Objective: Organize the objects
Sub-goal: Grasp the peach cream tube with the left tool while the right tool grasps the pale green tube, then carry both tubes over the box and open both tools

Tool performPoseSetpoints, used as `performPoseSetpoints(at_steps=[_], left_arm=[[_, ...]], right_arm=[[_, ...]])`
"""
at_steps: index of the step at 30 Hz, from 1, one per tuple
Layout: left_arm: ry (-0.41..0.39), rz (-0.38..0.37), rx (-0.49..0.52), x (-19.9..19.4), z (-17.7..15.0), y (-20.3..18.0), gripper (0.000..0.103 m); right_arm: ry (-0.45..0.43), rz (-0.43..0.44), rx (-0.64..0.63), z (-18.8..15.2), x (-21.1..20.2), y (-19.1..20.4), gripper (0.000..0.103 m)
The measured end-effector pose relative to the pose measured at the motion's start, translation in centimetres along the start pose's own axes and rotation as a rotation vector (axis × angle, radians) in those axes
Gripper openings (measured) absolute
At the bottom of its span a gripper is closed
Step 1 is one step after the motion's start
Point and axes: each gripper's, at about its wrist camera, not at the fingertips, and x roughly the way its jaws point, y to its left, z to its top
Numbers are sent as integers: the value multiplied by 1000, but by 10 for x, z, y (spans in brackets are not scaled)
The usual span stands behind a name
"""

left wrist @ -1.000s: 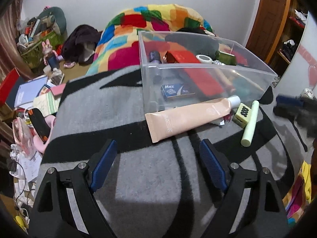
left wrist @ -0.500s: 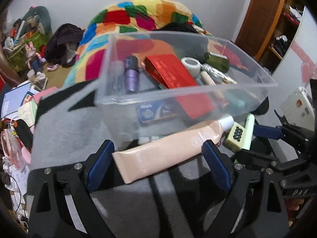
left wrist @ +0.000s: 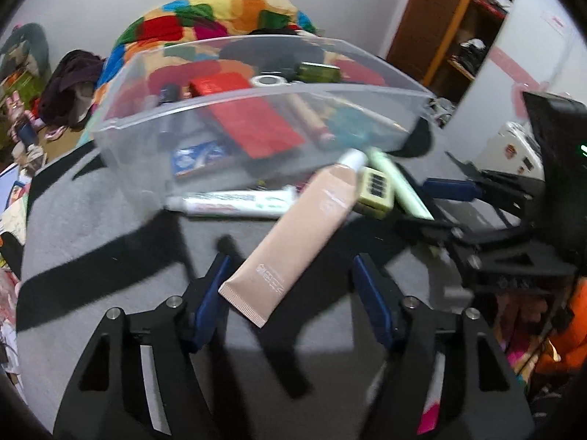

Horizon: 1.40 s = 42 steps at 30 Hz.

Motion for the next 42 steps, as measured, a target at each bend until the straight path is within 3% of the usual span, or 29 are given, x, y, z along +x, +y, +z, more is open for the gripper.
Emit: performPoseSetpoints(at_steps=[4, 8, 17, 19, 24, 25, 27, 35, 42], left_arm=[[10, -51, 44, -5, -7, -21, 57], [-15, -17, 95, -14, -5, -33, 57], [15, 7, 81, 10, 17, -25, 57], [10, 11, 80, 16, 19, -26, 51], [-8, 35, 84, 19, 18, -28, 12], [-18, 30, 81, 17, 17, -28, 10], [-39, 37, 74, 14, 14, -28, 9], [-89, 85, 33, -1, -5, -27, 8], [-166, 94, -1, -29, -6, -24, 8]], right_arm=[[-7, -6, -5, -9, -10, -11, 43], [-10, -6, -21, -15, -16, -16, 33], [-24, -2, -13, -3, -10, -16, 32], [-27, -4, -11, 1, -6, -15, 32], [-43, -2, -10, 2, 1, -11, 24], [-49, -6, -14, 1, 0, -11, 20], [-60, -15, -14, -1, -2, -11, 14], [-76, 6, -19, -16, -16, -10, 14], [-148, 36, -8, -15, -48, -6, 14]])
